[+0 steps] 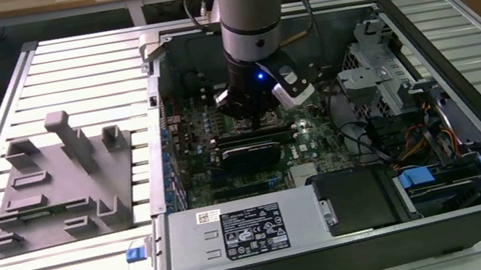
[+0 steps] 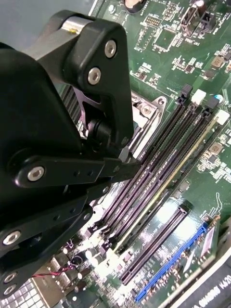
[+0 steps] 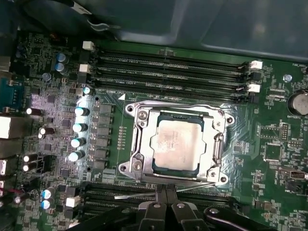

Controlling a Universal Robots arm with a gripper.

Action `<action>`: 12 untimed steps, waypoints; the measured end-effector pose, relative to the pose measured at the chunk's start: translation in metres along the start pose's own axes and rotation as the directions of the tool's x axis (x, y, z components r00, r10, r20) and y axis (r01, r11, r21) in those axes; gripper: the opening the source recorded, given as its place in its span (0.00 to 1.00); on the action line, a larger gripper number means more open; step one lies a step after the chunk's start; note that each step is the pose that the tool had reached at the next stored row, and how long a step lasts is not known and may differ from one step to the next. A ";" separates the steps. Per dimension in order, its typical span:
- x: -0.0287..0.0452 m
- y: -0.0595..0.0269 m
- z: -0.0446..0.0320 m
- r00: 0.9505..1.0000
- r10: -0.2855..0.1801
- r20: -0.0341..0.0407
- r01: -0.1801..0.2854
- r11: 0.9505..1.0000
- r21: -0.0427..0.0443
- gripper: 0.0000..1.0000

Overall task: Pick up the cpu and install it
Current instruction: 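Install the second cpu locking lever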

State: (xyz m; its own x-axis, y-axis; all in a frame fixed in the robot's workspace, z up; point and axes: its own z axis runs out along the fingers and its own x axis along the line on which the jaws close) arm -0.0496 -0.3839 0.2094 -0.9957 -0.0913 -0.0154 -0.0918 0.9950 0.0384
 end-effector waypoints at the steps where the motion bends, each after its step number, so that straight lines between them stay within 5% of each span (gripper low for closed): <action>1: 0.0001 -0.0008 0.0006 1.000 0.000 0.001 0.000 1.000 -0.008 0.11; 2: 0.0006 -0.0029 0.0012 1.000 0.000 0.003 0.000 1.000 -0.029 0.11; 5: 0.0011 -0.0073 0.0017 1.000 0.001 0.006 -0.001 0.998 -0.059 0.11; 12: 0.0066 -0.0192 0.0020 1.000 0.002 0.009 -0.001 0.996 -0.092 0.11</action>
State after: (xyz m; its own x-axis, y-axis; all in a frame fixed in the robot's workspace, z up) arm -0.0544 -0.4036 0.2065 -0.9957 -0.0893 -0.0240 -0.0916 0.9872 0.1304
